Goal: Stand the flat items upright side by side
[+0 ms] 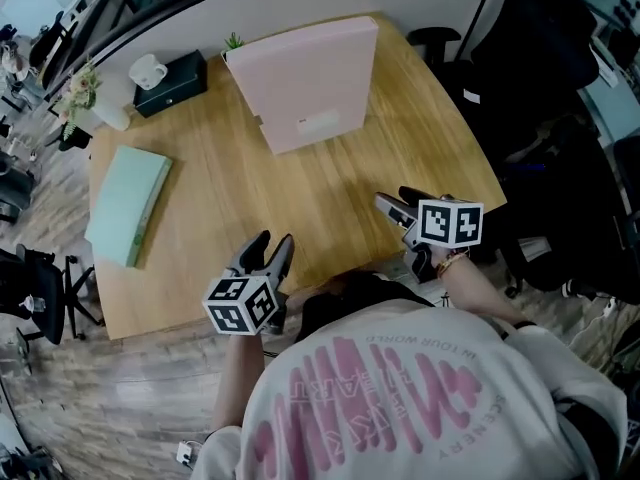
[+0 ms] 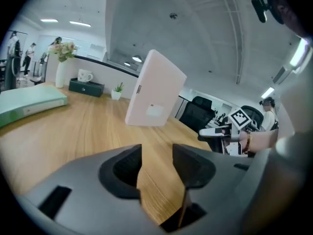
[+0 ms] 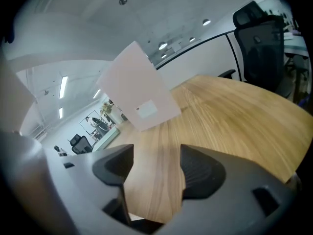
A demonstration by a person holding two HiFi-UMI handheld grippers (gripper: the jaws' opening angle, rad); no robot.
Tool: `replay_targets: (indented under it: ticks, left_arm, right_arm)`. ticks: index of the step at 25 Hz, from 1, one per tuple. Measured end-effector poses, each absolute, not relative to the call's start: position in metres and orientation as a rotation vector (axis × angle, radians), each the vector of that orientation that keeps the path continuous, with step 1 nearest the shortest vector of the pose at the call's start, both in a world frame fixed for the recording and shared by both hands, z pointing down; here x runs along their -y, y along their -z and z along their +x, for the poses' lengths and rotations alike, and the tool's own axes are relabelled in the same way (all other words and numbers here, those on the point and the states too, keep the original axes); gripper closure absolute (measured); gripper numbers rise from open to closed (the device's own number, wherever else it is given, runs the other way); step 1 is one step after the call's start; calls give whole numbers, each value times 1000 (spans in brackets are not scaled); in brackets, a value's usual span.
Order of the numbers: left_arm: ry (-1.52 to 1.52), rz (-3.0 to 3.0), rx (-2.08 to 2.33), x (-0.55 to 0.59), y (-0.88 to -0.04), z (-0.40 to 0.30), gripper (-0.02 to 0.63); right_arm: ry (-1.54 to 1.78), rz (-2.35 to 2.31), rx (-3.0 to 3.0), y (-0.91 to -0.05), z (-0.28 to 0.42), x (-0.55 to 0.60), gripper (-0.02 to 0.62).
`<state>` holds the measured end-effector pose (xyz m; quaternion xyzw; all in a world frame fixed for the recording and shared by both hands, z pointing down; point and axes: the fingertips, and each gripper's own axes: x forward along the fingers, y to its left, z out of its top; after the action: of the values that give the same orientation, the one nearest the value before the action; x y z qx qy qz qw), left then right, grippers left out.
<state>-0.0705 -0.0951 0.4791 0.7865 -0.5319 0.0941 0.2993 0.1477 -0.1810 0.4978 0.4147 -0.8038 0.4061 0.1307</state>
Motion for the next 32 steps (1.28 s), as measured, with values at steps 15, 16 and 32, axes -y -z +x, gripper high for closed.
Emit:
replay_targets:
  ticks: [15, 16, 32]
  left_arm:
    - [7, 1635, 1779, -84, -461, -60, 422]
    - [17, 1602, 1817, -98, -458, -66, 422]
    - [237, 1521, 2012, -215, -406, -268, 416]
  right_arm:
    - [-1043, 608, 2429, -497, 100, 29, 304]
    - [-1069, 584, 2427, -498, 96, 20, 304]
    - [-1029, 313, 2434, -499, -147, -67, 291]
